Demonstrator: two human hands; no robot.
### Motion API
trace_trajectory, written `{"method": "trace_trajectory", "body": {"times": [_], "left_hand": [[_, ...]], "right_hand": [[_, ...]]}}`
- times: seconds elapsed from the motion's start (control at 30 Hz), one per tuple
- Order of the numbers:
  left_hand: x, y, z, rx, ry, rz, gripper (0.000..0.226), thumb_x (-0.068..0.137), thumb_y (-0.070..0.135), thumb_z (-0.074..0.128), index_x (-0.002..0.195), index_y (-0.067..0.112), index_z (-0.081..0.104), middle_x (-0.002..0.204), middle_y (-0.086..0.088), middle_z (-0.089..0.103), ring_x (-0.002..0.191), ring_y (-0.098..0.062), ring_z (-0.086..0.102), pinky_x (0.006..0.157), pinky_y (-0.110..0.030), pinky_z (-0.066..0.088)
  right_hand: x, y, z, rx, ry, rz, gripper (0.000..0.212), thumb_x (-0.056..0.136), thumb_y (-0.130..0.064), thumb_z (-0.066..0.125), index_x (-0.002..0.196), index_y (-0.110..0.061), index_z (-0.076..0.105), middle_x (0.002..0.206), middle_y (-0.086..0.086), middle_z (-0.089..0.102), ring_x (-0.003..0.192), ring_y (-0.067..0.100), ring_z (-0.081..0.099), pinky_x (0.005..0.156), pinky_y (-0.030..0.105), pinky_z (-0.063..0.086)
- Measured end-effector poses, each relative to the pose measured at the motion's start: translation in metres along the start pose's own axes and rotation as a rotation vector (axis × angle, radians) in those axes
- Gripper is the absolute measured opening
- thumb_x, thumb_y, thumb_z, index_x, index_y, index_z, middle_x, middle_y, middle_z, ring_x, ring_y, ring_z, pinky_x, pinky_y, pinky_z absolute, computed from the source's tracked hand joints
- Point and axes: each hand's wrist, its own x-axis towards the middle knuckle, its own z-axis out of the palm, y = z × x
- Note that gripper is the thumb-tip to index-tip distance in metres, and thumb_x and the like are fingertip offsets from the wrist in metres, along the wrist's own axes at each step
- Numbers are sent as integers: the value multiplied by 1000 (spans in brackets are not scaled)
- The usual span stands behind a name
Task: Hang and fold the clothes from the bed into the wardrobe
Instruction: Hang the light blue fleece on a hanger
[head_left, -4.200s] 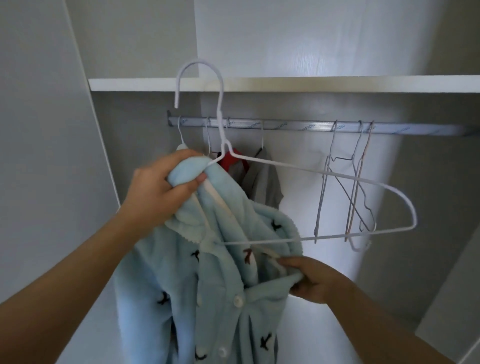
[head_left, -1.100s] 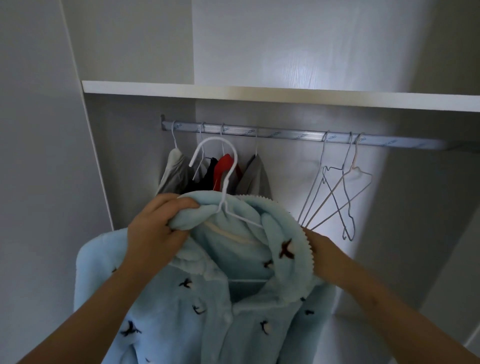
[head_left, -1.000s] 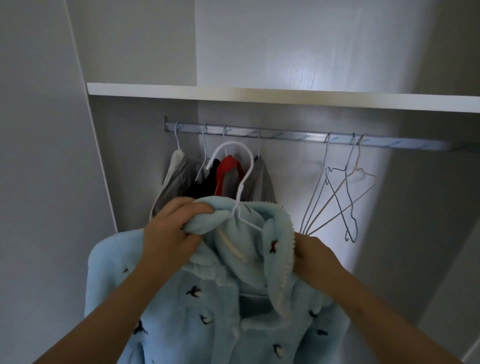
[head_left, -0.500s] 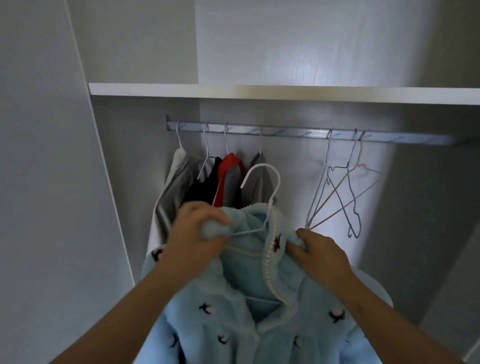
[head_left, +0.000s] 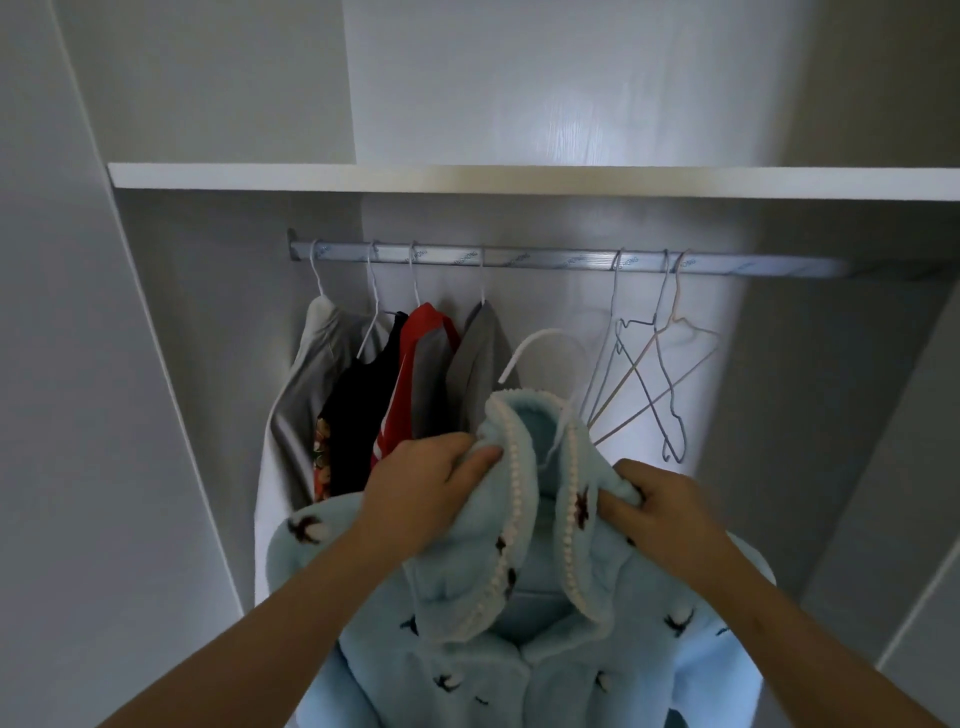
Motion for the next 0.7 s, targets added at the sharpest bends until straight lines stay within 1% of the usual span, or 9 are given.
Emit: {"method": "trace_trajectory", "body": {"times": [0.07,0.13,0.23,0.33,0.4,0.47,0.53,0.6,0.7], "left_hand": [[6,7,8,-59,64,-91,38,89,52,40,60,28,45,56,12,48,58,-1,47,56,-20,35],[6,18,20,-102,31,-148,38,88,53,39,63,26,48,61,11,51,66,-11,54,63,-29,42],[2,30,37,-161,-98,-111,36,93,46,42,74,20,59,71,5,59,74,-15,57,72,-32,45],[-1,32,51,-228,-284,-38,36,95,38,46,66,18,56,60,9,52,59,-2,50,63,-22,43],[0,30,58,-306,-352,-73,34,95,33,48,64,22,56,57,14,51,52,6,47,56,-11,39],[2,27,64,-417,-369,-127,25,96,24,49,75,18,62,62,15,55,54,6,50,58,-8,44],[5,24,68,-447,-371,-152,19,95,16,49,81,17,62,65,11,56,57,3,53,59,-10,48],[9,21,73,-427,-370,-163,18,94,12,50,82,18,61,66,9,56,59,-1,54,63,-17,51],[15,15,78,-377,-320,-184,15,93,16,52,82,21,61,72,7,60,71,-8,57,78,-31,53]], "right_hand": [[0,7,-11,-78,-46,3,35,84,-33,65,58,-24,44,58,-7,45,55,9,43,58,29,37],[-4,13,-25,-4,-154,85,32,81,-40,65,60,-20,53,56,-4,53,53,9,51,54,24,42],[-16,20,-47,176,-341,258,34,63,-54,66,64,-20,68,65,-3,70,60,11,67,55,19,51],[-31,33,-64,234,-477,412,42,53,-58,79,70,-20,72,73,-3,74,67,11,71,56,18,53],[-40,39,-70,279,-557,486,40,51,-57,77,68,-22,76,74,-4,74,68,11,71,56,17,52],[-45,43,-71,291,-570,545,21,61,-50,74,62,-29,76,69,-7,73,63,6,70,54,13,50],[-48,49,-69,276,-527,578,22,79,-37,72,58,-29,75,64,-9,72,59,3,68,51,11,48],[-48,57,-65,285,-452,621,21,81,-26,69,62,-20,74,63,-7,72,58,4,68,49,12,47],[-49,60,-58,373,-343,666,12,83,-21,68,73,-14,70,65,-2,73,58,8,69,48,13,48]]}}
